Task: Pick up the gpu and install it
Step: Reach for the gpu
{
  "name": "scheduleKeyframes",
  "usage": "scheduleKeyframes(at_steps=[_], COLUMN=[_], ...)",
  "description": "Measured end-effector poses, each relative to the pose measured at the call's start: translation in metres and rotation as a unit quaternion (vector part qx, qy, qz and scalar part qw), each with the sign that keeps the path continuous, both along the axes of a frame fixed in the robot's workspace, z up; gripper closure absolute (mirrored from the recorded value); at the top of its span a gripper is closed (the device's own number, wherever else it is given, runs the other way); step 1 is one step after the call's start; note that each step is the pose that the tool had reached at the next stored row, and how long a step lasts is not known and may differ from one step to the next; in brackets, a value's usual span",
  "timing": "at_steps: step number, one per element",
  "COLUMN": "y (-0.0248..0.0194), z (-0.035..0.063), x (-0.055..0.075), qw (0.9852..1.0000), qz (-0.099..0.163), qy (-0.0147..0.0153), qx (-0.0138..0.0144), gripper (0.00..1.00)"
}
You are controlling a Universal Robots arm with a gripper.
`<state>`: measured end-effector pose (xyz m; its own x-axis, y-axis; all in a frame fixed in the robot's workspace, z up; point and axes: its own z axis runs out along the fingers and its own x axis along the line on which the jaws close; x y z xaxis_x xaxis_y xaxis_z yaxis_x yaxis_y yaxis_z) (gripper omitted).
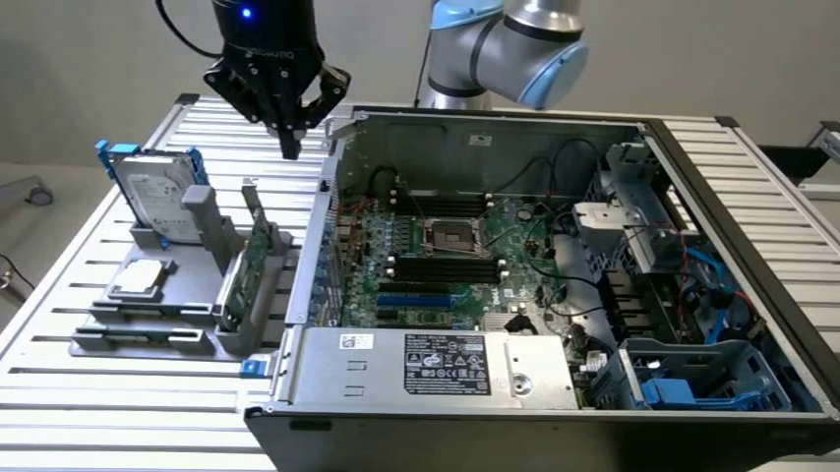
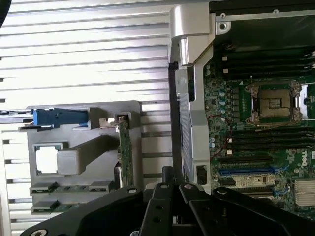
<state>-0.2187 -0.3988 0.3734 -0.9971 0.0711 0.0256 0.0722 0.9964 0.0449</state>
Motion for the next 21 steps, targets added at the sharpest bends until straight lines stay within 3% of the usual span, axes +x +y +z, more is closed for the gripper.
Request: scheduleKeyframes(at_steps=[3, 6, 12, 18, 21], y=[-0.0002, -0.0004, -0.0006, -0.0007, -0.0008], z=[-0.0031, -0.0040, -0.0048, -0.0069, -0.0075], x=[-0.010, -0.014, -0.024, -0.044, -0.048], qw=[1.0000, 1.0000, 0.9999, 0.9997, 0.9996], qz=[0.000, 0.001, 0.003, 0.003, 0.005], qy=[0.0001, 0.0007, 0.0024, 0.0025, 0.0032], qx=[-0.0002, -0.0029, -0.0138, -0.0223, -0.0262], gripper=[0.89, 0.89, 0.89, 0.89, 0.89])
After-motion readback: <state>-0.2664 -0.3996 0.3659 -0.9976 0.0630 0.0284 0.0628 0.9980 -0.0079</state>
